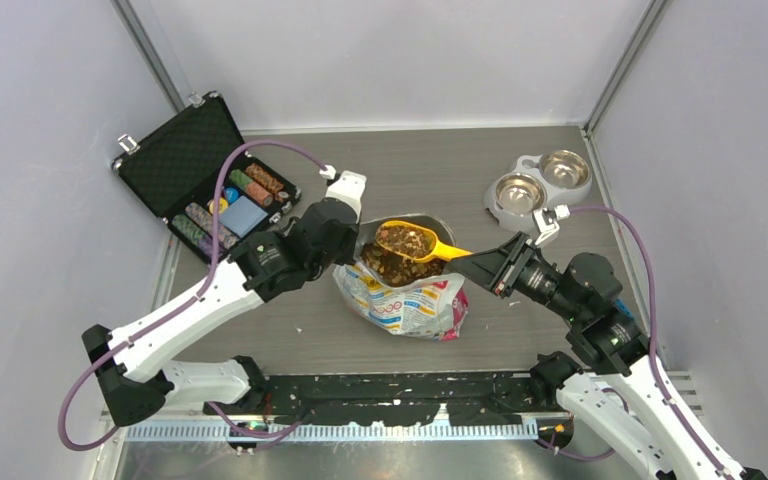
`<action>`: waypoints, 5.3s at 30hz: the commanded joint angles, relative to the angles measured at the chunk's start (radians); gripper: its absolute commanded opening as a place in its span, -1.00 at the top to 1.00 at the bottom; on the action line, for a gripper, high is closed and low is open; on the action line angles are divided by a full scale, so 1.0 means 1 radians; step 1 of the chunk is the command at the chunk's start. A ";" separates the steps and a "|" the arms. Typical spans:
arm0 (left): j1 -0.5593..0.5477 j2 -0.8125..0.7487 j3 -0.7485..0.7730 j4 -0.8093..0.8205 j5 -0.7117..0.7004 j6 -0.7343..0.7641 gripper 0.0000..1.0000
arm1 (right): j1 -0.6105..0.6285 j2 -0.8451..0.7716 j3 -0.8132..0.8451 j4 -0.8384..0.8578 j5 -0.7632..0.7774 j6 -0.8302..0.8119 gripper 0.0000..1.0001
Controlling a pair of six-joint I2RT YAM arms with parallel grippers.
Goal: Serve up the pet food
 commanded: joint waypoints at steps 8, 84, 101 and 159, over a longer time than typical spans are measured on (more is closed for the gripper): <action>0.033 -0.080 0.074 0.158 -0.142 0.034 1.00 | -0.009 -0.002 0.022 0.169 -0.017 0.067 0.90; 0.060 -0.232 -0.148 0.223 -0.003 0.046 1.00 | -0.926 0.403 -0.102 1.033 -0.530 0.440 0.90; 0.060 -0.232 -0.185 0.256 -0.018 0.082 1.00 | -1.197 0.597 -0.241 1.188 -0.587 0.384 0.90; 0.060 -0.314 -0.262 0.283 -0.035 0.105 1.00 | -0.880 0.787 0.364 -0.191 0.138 -0.474 0.89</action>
